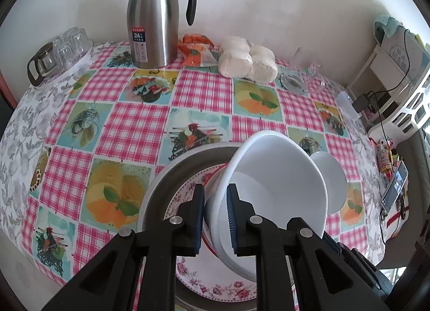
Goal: Organize plates and bowls
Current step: 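Lift the square bowl with both grippers and carry it over the basin, then lower the square bowl into the red-rimmed bowl and open both grippers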
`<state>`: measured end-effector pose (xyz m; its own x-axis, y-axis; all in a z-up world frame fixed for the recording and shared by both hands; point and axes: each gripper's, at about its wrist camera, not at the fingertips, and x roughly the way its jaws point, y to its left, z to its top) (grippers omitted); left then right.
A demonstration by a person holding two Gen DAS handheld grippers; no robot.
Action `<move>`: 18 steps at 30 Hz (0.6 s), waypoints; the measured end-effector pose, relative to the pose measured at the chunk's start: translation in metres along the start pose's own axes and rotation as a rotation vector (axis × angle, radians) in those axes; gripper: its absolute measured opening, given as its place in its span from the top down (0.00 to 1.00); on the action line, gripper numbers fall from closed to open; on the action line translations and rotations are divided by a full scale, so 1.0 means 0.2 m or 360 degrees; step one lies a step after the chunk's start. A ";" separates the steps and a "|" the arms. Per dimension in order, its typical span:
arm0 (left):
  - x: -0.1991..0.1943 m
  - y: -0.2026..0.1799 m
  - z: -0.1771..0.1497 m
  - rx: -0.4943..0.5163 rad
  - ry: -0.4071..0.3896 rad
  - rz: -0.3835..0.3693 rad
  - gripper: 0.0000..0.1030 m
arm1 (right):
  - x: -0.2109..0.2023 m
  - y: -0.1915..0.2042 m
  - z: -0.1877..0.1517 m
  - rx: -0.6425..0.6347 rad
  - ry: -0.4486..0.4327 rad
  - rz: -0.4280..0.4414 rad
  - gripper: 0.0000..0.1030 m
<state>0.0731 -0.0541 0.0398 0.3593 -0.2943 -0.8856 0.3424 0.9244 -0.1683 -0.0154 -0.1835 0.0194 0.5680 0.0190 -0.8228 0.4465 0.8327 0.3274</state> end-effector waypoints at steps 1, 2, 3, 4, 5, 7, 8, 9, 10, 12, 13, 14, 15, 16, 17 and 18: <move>0.01 0.00 0.00 0.0005 0.0011 0.0002 0.85 | 0.00 0.00 0.00 0.0005 0.0000 -0.0002 0.81; 0.01 0.00 0.00 0.0008 0.0018 0.0004 0.85 | 0.00 -0.01 0.00 0.0006 -0.0001 -0.0004 0.81; 0.02 -0.01 -0.01 0.0010 0.0027 0.0008 0.85 | 0.00 -0.01 0.00 0.0007 0.0000 -0.0007 0.81; 0.03 -0.01 -0.01 0.0015 0.0032 0.0013 0.85 | 0.00 -0.01 0.00 0.0008 0.0002 -0.0009 0.81; 0.03 -0.01 -0.01 0.0020 0.0036 0.0019 0.85 | 0.01 -0.02 0.00 0.0008 0.0005 -0.0011 0.81; 0.04 -0.02 -0.01 0.0028 0.0046 0.0031 0.85 | 0.01 -0.02 0.00 0.0009 0.0010 -0.0014 0.81; 0.05 -0.02 -0.01 0.0030 0.0051 0.0034 0.85 | 0.01 -0.02 0.00 0.0009 0.0012 -0.0016 0.81; 0.05 -0.01 -0.01 0.0029 0.0055 0.0033 0.85 | 0.01 -0.02 0.00 0.0009 0.0013 -0.0016 0.81; 0.05 -0.01 -0.01 0.0026 0.0060 0.0030 0.85 | 0.02 -0.02 0.00 0.0005 0.0013 -0.0021 0.81; 0.06 -0.01 -0.01 0.0021 0.0068 0.0029 0.85 | 0.02 -0.01 0.00 -0.0003 0.0011 -0.0030 0.81; 0.06 -0.01 -0.01 0.0020 0.0069 0.0029 0.85 | 0.02 -0.01 0.00 -0.0007 0.0011 -0.0031 0.81; 0.06 -0.01 -0.01 0.0019 0.0070 0.0030 0.85 | 0.02 -0.01 0.00 -0.0010 0.0010 -0.0034 0.81; 0.07 -0.01 -0.01 0.0018 0.0071 0.0030 0.85 | 0.02 -0.01 0.00 -0.0012 0.0010 -0.0035 0.81; 0.07 0.00 -0.01 0.0017 0.0072 0.0029 0.85 | 0.02 -0.01 0.00 -0.0013 0.0009 -0.0036 0.81; 0.07 0.00 -0.01 0.0017 0.0073 0.0029 0.85 | 0.02 -0.01 0.00 -0.0014 0.0009 -0.0038 0.81; 0.07 0.00 -0.01 0.0015 0.0074 0.0029 0.85 | 0.02 -0.01 0.00 -0.0015 0.0009 -0.0039 0.80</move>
<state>0.0762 -0.0576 0.0266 0.3246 -0.2658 -0.9077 0.3444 0.9270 -0.1483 -0.0140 -0.1844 0.0155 0.5533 0.0015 -0.8330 0.4535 0.8383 0.3027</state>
